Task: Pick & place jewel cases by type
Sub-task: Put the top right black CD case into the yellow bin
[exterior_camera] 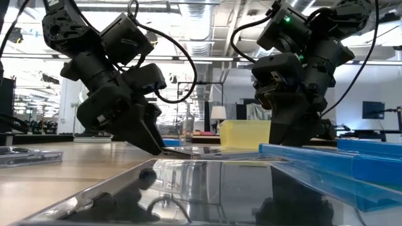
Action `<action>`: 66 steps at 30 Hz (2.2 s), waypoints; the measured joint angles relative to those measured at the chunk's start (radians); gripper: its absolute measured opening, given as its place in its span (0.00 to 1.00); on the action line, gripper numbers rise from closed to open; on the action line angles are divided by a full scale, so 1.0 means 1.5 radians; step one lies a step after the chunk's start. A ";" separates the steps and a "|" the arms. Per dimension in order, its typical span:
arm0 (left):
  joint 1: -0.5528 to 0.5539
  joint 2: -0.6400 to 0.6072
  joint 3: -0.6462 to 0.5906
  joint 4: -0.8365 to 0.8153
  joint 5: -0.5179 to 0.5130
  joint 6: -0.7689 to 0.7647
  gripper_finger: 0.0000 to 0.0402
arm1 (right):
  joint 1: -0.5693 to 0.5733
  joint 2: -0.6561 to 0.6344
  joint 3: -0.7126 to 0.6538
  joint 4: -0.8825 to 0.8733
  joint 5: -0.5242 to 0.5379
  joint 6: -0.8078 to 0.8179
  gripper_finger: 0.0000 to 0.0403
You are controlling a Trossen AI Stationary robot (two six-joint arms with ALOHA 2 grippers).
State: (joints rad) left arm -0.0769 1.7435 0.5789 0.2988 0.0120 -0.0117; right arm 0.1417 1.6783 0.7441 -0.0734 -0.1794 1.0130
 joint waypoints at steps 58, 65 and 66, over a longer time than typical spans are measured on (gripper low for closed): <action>0.005 -0.031 0.043 0.002 -0.055 -0.079 0.22 | 0.019 -0.002 0.001 0.021 0.069 0.028 0.30; 0.005 -0.032 0.043 0.010 -0.051 -0.077 0.22 | 0.019 -0.002 0.001 0.022 0.078 0.028 0.30; 0.005 -0.032 0.043 0.013 -0.050 -0.077 0.22 | 0.019 -0.002 0.001 0.021 0.080 0.029 0.30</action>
State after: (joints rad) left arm -0.0696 1.6958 0.6434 0.3179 -0.0636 -0.1265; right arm 0.1696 1.6752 0.7448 -0.0416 -0.0592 1.0561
